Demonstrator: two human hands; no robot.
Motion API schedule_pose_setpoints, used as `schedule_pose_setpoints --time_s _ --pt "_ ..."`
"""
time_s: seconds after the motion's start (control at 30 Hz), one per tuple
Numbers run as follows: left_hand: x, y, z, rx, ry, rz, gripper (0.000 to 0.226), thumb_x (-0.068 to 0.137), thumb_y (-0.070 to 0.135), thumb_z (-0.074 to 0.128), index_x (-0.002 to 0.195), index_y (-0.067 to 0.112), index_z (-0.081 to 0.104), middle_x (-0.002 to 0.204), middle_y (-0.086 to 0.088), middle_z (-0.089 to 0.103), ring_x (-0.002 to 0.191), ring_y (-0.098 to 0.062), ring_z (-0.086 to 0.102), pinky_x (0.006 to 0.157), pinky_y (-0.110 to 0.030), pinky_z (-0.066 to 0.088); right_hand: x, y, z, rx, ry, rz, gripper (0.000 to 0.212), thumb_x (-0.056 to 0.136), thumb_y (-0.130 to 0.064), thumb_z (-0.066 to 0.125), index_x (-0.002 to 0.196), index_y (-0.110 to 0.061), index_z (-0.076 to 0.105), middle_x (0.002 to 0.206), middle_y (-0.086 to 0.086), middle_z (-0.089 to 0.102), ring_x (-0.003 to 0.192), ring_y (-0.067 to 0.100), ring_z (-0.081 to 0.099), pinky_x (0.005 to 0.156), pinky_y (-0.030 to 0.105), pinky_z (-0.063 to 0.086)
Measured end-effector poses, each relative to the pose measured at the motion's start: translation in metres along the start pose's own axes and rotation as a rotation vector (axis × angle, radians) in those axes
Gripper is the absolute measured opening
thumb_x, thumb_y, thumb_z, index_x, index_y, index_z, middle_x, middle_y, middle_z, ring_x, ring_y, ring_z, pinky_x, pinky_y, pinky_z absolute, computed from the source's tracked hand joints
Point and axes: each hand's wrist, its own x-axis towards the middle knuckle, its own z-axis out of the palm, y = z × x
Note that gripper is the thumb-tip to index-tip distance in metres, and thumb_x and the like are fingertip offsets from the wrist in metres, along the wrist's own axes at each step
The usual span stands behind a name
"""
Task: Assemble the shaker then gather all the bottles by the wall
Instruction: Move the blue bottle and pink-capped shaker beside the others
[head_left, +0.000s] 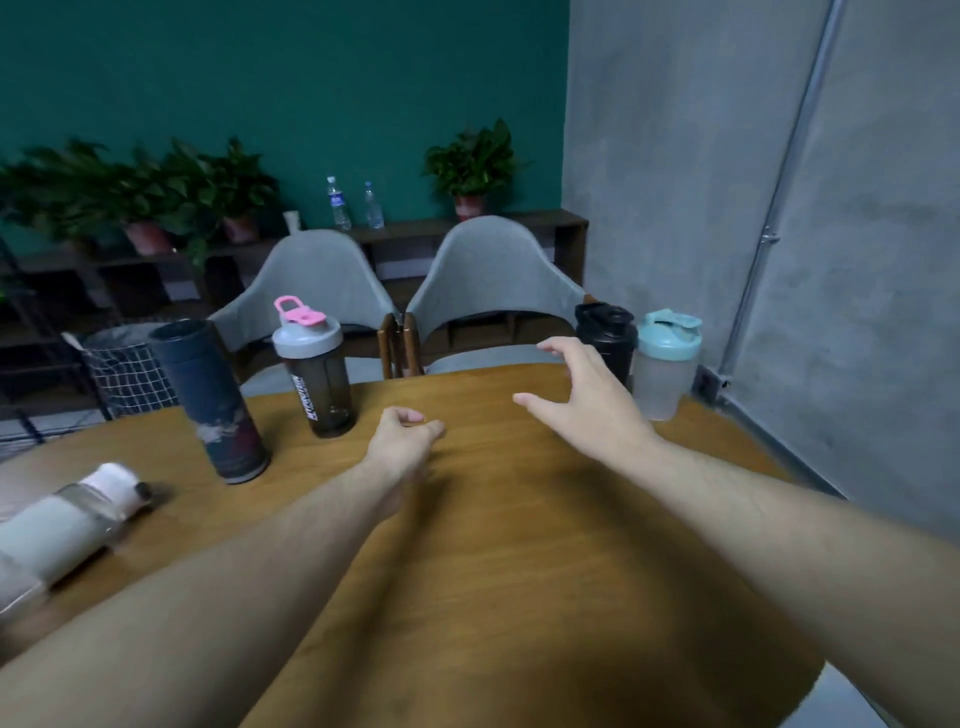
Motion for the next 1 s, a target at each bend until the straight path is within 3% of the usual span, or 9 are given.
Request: schedule_pose_setpoints --time_s 0.2,0.3,0.4,0.53,0.63,0.8,1.0 --pt "-0.013 -0.019 -0.079 -0.143 0.172 -0.053 0.036 0.095 0.022 0.069 0.12 0.015 0.045 0.1 -0.01 0.054 0.081 -0.022 0.054 0.078 -0.04 0.054 -0.009 -0.063 0.04 0.036 -0.132 -0.026 0.062 0.088 -0.05 0.069 0.141 -0.03 0.043 0.145 -0.003 0.05 0.126 0.013 0.053 0.098 0.032 0.049" --pt "-0.009 -0.025 -0.117 -0.164 0.231 -0.07 0.05 0.092 0.023 0.072 0.129 0.016 0.04 0.12 -0.014 0.052 0.103 -0.028 0.058 0.079 -0.04 0.055 -0.004 -0.085 0.062 0.057 -0.181 -0.017 0.063 0.088 -0.049 0.07 0.142 -0.03 0.042 0.144 -0.003 0.051 0.122 0.013 0.055 0.097 0.033 0.05" --pt "0.001 -0.028 -0.143 -0.192 0.316 -0.076 0.071 0.086 0.027 0.08 0.139 0.02 0.034 0.139 -0.013 0.044 0.116 -0.031 0.055 0.09 -0.044 0.057 0.004 -0.098 0.084 0.075 -0.217 -0.005 0.064 0.089 -0.044 0.071 0.143 -0.029 0.041 0.141 -0.003 0.052 0.116 0.012 0.056 0.093 0.031 0.05" --pt "0.017 -0.031 -0.165 -0.186 0.444 0.028 0.094 0.084 0.024 0.082 0.154 0.026 0.018 0.154 -0.011 0.026 0.134 -0.03 0.041 0.114 -0.044 0.04 0.027 -0.108 0.113 0.107 -0.261 0.029 0.062 0.09 -0.039 0.071 0.143 -0.029 0.04 0.137 -0.004 0.053 0.104 0.012 0.06 0.083 0.029 0.052" --pt "0.036 -0.031 -0.177 -0.184 0.505 0.074 0.107 0.08 0.027 0.085 0.158 0.029 0.012 0.159 -0.009 0.019 0.141 -0.031 0.036 0.118 -0.047 0.034 0.049 -0.112 0.136 0.145 -0.32 0.078 0.064 0.088 -0.038 0.073 0.143 -0.029 0.039 0.135 -0.003 0.053 0.099 0.015 0.063 0.085 0.034 0.056" --pt "0.078 -0.029 -0.189 -0.144 0.528 0.134 0.115 0.073 0.032 0.09 0.158 0.03 0.012 0.159 -0.006 0.021 0.142 -0.028 0.035 0.118 -0.05 0.034 0.088 -0.114 0.182 0.234 -0.389 0.151 0.079 0.084 -0.039 0.078 0.149 -0.027 0.034 0.142 0.001 0.05 0.108 0.021 0.063 0.09 0.033 0.051" --pt "0.116 -0.043 -0.206 -0.097 0.539 0.259 0.089 0.079 0.02 0.085 0.149 0.022 0.029 0.141 -0.004 0.051 0.127 -0.025 0.053 0.108 -0.045 0.045 0.135 -0.121 0.231 0.352 -0.418 0.205 0.105 0.077 -0.035 0.085 0.157 -0.021 0.019 0.159 0.006 0.037 0.142 0.024 0.04 0.11 0.034 0.034"
